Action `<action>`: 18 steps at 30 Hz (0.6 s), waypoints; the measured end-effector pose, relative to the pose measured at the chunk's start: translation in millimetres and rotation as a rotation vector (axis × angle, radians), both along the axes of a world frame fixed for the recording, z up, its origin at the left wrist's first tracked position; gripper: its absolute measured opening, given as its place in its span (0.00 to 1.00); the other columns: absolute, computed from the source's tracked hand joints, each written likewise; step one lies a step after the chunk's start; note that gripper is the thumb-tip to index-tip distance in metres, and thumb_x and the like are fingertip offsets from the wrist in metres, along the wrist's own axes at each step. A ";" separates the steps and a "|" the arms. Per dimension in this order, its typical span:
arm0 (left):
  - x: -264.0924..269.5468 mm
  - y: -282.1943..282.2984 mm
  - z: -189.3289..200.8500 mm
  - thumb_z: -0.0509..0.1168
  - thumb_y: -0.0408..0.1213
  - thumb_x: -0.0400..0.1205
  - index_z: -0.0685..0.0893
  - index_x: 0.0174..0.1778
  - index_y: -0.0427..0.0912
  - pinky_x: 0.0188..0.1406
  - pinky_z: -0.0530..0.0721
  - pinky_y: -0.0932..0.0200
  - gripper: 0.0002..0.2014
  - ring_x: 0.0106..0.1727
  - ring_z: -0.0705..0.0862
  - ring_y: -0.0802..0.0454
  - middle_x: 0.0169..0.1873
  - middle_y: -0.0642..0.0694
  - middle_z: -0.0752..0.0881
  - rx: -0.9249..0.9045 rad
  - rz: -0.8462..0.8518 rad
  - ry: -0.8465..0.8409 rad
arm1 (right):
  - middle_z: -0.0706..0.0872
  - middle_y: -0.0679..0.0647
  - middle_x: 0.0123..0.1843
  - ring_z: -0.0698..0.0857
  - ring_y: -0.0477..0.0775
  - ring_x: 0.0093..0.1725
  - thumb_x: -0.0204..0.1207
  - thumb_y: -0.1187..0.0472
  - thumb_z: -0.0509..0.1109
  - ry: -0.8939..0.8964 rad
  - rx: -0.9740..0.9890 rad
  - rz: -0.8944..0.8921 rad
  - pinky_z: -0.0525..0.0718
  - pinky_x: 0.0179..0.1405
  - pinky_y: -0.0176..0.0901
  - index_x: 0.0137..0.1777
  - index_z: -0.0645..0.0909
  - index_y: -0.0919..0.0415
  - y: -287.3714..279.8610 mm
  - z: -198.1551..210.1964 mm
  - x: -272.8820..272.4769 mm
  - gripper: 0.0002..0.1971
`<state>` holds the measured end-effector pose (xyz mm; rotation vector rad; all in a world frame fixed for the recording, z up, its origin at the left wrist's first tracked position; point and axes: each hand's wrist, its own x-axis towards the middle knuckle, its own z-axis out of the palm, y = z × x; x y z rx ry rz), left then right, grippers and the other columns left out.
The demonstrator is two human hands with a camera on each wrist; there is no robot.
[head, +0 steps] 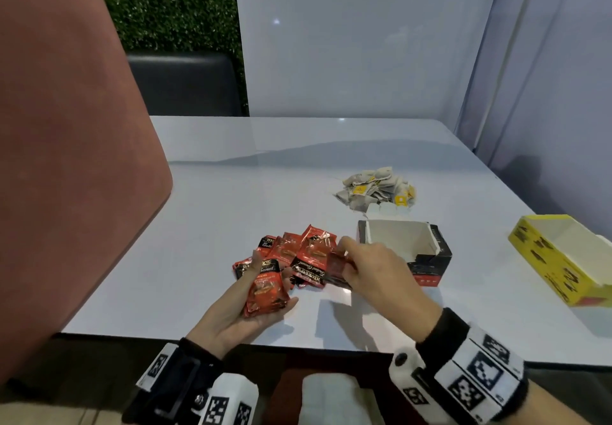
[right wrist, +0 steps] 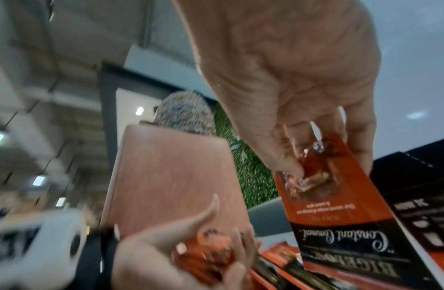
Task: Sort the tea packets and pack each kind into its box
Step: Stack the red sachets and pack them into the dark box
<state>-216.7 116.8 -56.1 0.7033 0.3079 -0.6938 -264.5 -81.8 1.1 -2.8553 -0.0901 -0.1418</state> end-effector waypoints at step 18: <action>-9.2 -26.6 9.3 0.81 0.48 0.61 0.79 0.64 0.32 0.49 0.87 0.43 0.39 0.61 0.83 0.31 0.61 0.26 0.82 0.200 0.203 -0.581 | 0.86 0.57 0.45 0.87 0.53 0.41 0.73 0.70 0.72 -0.083 1.309 -0.173 0.90 0.38 0.52 0.47 0.78 0.51 51.5 -28.8 17.1 0.12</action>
